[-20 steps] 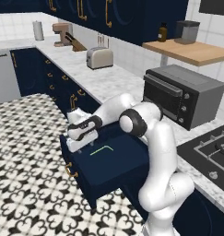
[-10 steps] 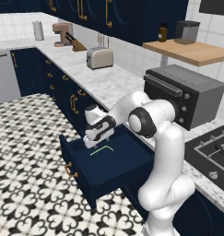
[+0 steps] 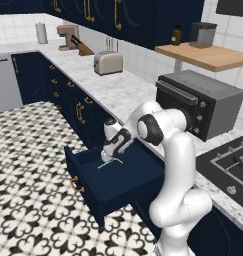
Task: Take a straw from the drawer in front and place it inside the glass cup on the dining counter.
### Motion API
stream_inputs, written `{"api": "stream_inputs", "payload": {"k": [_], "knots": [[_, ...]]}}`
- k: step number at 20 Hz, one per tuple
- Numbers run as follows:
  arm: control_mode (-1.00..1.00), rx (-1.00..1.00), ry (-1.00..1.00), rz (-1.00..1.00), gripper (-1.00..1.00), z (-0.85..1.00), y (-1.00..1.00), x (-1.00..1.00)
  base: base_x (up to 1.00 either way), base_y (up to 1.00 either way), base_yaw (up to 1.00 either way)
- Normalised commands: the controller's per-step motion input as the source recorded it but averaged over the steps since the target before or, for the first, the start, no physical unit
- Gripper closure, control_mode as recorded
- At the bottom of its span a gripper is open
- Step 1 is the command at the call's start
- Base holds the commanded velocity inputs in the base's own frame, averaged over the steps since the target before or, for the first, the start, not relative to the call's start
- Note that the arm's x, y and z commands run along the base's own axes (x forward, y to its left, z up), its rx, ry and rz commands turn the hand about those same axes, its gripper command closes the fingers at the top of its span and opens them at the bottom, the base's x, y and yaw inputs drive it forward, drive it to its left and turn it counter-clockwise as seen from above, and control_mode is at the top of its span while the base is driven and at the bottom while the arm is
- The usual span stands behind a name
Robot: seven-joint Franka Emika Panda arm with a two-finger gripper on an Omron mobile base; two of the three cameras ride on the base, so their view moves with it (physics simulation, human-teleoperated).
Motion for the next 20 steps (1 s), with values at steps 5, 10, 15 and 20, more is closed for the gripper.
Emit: {"api": "stream_inputs", "payload": {"k": [5, 10, 15, 20], "knots": [[-1.0, 0.1, 0.0, 0.11, -1.0, -0.35, -0.24, 0.35, 0.0, 0.0, 0.0], [-1.0, 0.05, 0.0, 0.04, -1.0, -0.23, -0.06, 0.29, 0.0, 0.0, 0.0], [-1.0, 0.0, 0.0, 0.0, -1.0, -0.27, 0.0, 0.12, 0.0, 0.0, 0.0], [-1.0, 0.0, 0.0, 0.0, -1.0, -0.28, 0.0, 0.12, 0.0, 0.0, 0.0]]}}
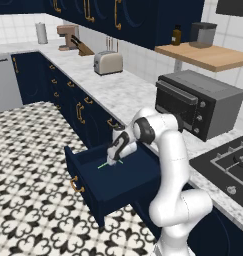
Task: Take a straw from the drawer in front and place it inside the glass cup on the dining counter.
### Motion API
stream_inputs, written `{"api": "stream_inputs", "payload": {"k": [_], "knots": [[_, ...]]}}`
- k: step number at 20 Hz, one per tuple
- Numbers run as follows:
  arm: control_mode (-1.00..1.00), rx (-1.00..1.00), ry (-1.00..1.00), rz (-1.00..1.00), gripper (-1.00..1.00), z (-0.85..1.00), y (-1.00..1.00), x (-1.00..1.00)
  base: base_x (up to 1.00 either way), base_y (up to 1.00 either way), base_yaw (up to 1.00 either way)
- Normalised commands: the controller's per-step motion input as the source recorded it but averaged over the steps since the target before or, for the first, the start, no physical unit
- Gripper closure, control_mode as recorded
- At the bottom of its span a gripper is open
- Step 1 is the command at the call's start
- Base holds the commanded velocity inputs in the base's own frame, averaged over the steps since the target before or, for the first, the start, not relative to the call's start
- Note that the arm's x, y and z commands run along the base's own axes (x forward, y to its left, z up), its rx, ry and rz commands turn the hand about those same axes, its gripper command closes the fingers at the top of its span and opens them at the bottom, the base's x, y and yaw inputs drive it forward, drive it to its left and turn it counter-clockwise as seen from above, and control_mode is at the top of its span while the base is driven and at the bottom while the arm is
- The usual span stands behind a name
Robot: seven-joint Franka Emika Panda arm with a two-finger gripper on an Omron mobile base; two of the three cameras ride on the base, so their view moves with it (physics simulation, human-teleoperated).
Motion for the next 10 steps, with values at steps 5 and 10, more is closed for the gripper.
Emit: {"api": "stream_inputs", "payload": {"k": [5, 10], "knots": [[-1.0, 0.0, 0.0, 0.0, -1.0, -0.35, 0.0, 0.21, 0.0, 0.0, 0.0], [-1.0, 0.0, 0.02, 0.0, -1.0, -0.31, 0.0, 0.25, 0.0, 0.0, 0.0]]}}
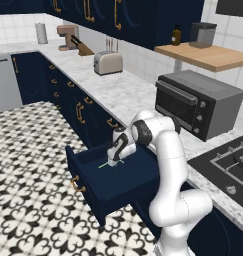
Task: Take a straw from the drawer in front and place it inside the glass cup on the dining counter.
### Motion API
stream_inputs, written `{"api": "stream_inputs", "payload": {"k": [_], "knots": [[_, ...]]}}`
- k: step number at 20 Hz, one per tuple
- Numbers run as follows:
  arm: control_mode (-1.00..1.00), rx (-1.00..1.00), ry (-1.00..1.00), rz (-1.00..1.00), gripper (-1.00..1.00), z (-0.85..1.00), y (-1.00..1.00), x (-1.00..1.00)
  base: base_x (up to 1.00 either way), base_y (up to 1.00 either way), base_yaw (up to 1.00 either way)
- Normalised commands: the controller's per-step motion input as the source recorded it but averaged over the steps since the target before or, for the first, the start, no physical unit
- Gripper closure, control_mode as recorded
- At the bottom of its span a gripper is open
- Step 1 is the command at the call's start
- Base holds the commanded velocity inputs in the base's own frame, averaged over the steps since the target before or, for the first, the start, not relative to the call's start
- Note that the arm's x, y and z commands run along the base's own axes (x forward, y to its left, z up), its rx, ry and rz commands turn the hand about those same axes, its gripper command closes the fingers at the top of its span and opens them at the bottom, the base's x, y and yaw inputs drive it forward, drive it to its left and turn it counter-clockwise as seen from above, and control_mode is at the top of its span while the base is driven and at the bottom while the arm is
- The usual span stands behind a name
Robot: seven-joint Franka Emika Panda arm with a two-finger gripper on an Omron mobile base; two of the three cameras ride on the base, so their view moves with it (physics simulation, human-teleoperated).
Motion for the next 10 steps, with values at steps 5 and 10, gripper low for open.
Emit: {"api": "stream_inputs", "payload": {"k": [5, 10], "knots": [[-1.0, 0.0, 0.09, 0.0, 1.0, -0.42, 0.0, 0.16, 0.0, 0.0, 0.0], [-1.0, 0.0, 0.13, 0.0, 1.0, -0.58, 0.0, 0.0, 0.0, 0.0, 0.0]]}}
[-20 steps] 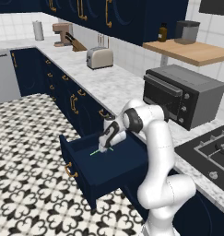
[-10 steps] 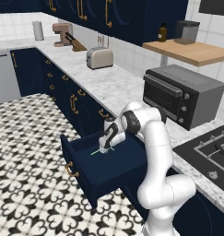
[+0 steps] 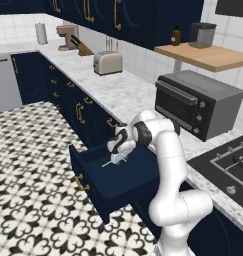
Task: Take a straw from the drawer in front and place it inside the glass cup on the dining counter.
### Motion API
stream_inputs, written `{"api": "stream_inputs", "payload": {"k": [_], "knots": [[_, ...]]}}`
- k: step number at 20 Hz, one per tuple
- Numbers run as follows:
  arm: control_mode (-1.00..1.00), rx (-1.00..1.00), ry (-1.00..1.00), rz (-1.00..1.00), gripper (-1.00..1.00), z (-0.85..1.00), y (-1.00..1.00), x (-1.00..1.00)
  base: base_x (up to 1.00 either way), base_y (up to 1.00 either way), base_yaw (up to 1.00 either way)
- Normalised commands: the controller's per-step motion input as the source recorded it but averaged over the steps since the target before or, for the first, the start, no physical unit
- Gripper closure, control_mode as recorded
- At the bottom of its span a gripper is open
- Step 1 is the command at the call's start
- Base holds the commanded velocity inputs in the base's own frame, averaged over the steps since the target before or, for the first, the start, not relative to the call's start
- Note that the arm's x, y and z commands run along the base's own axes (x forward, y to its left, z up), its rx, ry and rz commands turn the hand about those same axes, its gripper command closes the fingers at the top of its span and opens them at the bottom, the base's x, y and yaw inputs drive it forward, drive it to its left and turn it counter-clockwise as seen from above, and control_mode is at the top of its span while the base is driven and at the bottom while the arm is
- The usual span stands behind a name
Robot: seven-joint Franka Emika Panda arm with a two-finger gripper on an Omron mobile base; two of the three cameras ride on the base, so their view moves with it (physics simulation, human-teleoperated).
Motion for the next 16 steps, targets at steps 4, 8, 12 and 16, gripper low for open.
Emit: {"api": "stream_inputs", "payload": {"k": [4, 8, 12, 16], "knots": [[-1.0, 0.0, 0.05, 0.0, 1.0, -0.6, 0.0, -0.09, 0.0, 0.0, 0.0], [-1.0, 0.0, 0.0, 0.0, 1.0, -0.55, 0.04, -0.27, 0.0, 0.0, 0.0], [-1.0, 0.0, -0.08, 0.0, 1.0, -0.17, 0.17, -0.57, 0.0, 0.0, 0.0], [-1.0, 0.0, -0.33, 0.0, 1.0, 0.77, 0.29, -0.98, 0.0, 0.0, 0.0]]}}
